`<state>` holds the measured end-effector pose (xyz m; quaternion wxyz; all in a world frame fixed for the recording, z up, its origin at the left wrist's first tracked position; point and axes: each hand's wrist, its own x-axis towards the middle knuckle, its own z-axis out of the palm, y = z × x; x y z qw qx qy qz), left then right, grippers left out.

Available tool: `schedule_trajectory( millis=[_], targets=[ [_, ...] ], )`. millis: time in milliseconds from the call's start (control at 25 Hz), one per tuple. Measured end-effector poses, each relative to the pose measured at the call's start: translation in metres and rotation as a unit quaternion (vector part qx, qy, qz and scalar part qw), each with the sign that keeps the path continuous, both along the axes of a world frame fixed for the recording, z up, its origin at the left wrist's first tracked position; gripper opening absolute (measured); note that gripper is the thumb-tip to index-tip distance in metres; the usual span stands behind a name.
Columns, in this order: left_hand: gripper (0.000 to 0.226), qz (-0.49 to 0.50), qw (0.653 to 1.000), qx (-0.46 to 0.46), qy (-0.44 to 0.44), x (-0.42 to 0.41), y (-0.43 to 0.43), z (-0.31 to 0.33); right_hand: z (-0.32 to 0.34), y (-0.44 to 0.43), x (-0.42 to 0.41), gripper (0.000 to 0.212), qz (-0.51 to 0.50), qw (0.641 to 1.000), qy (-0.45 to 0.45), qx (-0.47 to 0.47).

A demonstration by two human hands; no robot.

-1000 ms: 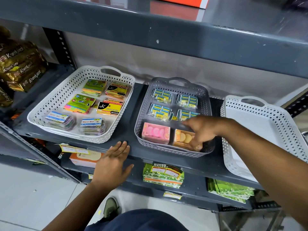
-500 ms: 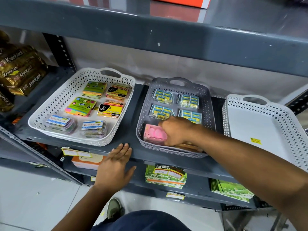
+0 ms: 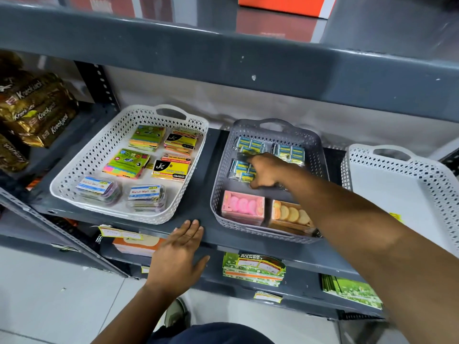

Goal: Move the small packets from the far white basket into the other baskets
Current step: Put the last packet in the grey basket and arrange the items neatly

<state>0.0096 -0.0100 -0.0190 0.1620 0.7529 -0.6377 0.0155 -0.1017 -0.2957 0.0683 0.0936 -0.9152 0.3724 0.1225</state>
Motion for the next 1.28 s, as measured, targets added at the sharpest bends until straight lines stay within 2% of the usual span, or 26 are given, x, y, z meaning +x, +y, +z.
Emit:
schedule_trajectory(
  millis=[200, 360, 440, 480, 520, 560, 640, 680, 800, 920, 1040, 1120, 1200, 1240, 1280],
  targets=[
    [0.059, -0.009, 1.0, -0.013, -0.015, 0.001, 0.0, -0.002, -0.006, -0.003, -0.003, 0.069, 0.028, 1.0, -0.01, -0.004],
    [0.059, -0.014, 0.999, -0.019, -0.022, 0.003, 0.0, -0.005, -0.003, -0.008, -0.007, 0.088, 0.037, 0.997, -0.028, 0.055],
    [0.06, -0.014, 1.0, -0.018, -0.02, 0.004, 0.001, -0.004, 0.017, -0.028, -0.017, 0.077, 0.0, 0.992, -0.11, 0.06],
    [0.06, -0.012, 1.0, -0.019, -0.017, 0.003, 0.0, -0.004, 0.029, -0.044, -0.027, 0.066, -0.023, 0.992, -0.115, 0.048],
    [0.061, -0.011, 1.0, -0.019, -0.015, 0.003, 0.0, -0.005, 0.038, -0.056, -0.038, 0.059, -0.038, 0.996, -0.068, 0.047],
    [0.061, -0.011, 1.0, -0.019, -0.013, 0.003, 0.001, -0.006, 0.043, -0.062, -0.048, 0.063, -0.04, 0.997, 0.009, 0.064],
    [0.06, -0.012, 1.0, -0.018, -0.009, 0.003, 0.001, -0.007, 0.03, -0.057, -0.066, 0.088, -0.029, 0.987, 0.144, 0.071],
    [0.06, -0.011, 1.0, -0.02, -0.009, 0.004, 0.001, -0.006, 0.018, -0.051, -0.071, 0.093, -0.022, 0.985, 0.161, 0.056],
    [0.06, -0.012, 1.0, -0.017, -0.012, 0.004, 0.0, -0.006, 0.004, -0.048, -0.076, 0.082, -0.027, 0.994, 0.101, 0.032],
    [0.059, -0.014, 1.0, -0.016, -0.011, 0.004, 0.001, -0.007, 0.004, -0.046, -0.077, 0.075, -0.031, 0.994, 0.101, 0.029],
    [0.058, -0.008, 1.0, -0.012, -0.008, 0.003, 0.0, -0.006, 0.0, -0.041, -0.078, 0.082, -0.034, 0.991, 0.111, 0.063],
    [0.059, -0.005, 1.0, -0.005, -0.004, 0.001, 0.0, -0.004, 0.013, -0.05, -0.081, 0.085, -0.057, 0.993, 0.05, 0.089],
    [0.06, -0.004, 1.0, -0.004, -0.007, 0.001, 0.0, -0.003, 0.028, -0.067, -0.078, 0.063, -0.065, 0.995, -0.073, 0.02],
    [0.061, -0.004, 1.0, -0.002, -0.008, 0.0, 0.0, -0.002, 0.03, -0.075, -0.075, 0.051, -0.052, 0.993, -0.098, -0.036],
    [0.061, -0.005, 1.0, 0.001, -0.007, 0.001, 0.0, -0.001, 0.028, -0.081, -0.071, 0.046, -0.033, 0.993, -0.086, -0.075]
  ],
)
